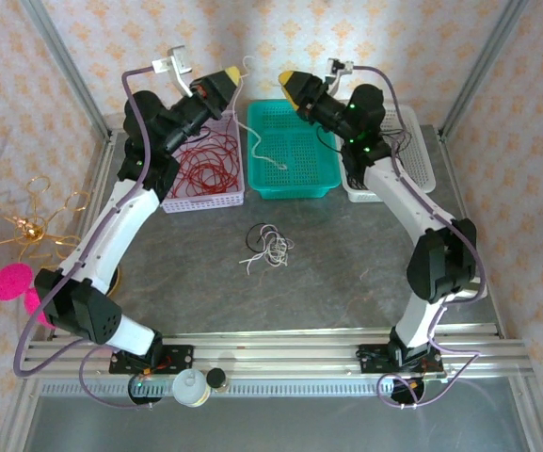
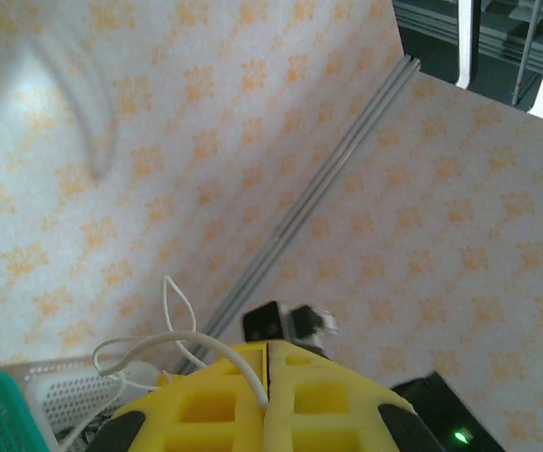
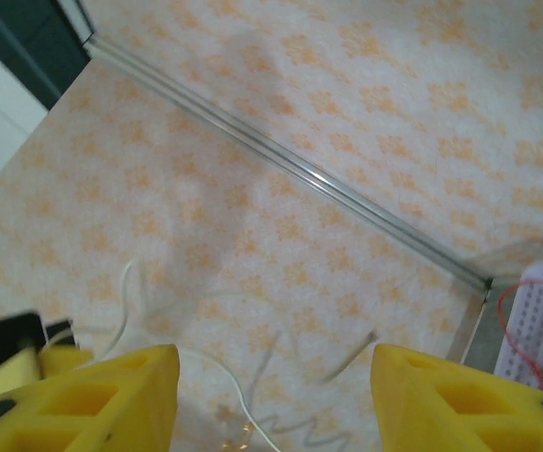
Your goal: Untangle the cables
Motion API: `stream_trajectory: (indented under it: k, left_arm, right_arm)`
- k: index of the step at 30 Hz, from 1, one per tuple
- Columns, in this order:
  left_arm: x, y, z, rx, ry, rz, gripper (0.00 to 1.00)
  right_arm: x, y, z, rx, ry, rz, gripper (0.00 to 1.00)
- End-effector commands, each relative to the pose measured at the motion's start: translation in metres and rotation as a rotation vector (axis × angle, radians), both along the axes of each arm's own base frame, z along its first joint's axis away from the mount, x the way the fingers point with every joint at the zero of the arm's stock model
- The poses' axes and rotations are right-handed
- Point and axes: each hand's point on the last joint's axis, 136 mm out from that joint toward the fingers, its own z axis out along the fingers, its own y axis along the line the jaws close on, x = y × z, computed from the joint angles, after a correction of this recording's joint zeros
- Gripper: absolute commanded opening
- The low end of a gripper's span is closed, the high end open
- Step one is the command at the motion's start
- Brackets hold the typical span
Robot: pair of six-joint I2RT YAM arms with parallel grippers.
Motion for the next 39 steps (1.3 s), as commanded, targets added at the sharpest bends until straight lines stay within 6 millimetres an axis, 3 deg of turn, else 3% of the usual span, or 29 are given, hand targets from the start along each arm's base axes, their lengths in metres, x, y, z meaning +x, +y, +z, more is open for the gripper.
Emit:
stream_trajectory:
  k: [1, 5, 10, 15, 18, 20, 24, 34, 39]
  left_arm:
    - [-0.035, -0.007, 0.024, -0.025, -0.087, -0.074, 0.0]
    - [-0.04, -0.011, 0.016, -0.019, -0.065, -0.083, 0.0]
    - [-0.043, -0.011, 0.01, -0.004, -0.05, -0.08, 0.0]
    - [-0.046, -0.011, 0.006, 0.003, -0.042, -0.085, 0.0]
    - [-0.047, -0.011, 0.005, 0.015, -0.039, -0.082, 0.0]
    - [-0.047, -0.009, 0.003, 0.03, -0.036, -0.067, 0.0]
    - [-0.048, 0.002, 0.002, 0.05, -0.032, 0.01, 0.0]
    - [-0.052, 0.018, -0.008, 0.137, -0.014, 0.114, 0.0]
    - [-0.055, 0.025, -0.001, 0.147, -0.047, 0.158, 0.0]
  right_arm:
    - [0.009, 0.002, 0.001, 0.176, 0.163, 0.025, 0.55]
    - [0.018, 0.012, -0.021, 0.202, 0.26, 0.038, 0.54]
    - [0.023, 0.013, -0.029, 0.201, 0.276, -0.003, 0.48]
    - [0.029, 0.015, -0.034, 0.218, 0.291, -0.014, 0.29]
    - [0.032, 0.014, -0.043, 0.216, 0.31, -0.04, 0.09]
    - [0.035, 0.007, -0.05, 0.216, 0.33, -0.074, 0.0]
    - [0.044, -0.014, -0.06, 0.152, 0.334, -0.155, 0.0]
    - [0.05, -0.073, -0.062, 0.081, 0.307, -0.285, 0.0]
    - [0.057, -0.101, -0.082, 0.006, 0.399, -0.37, 0.0]
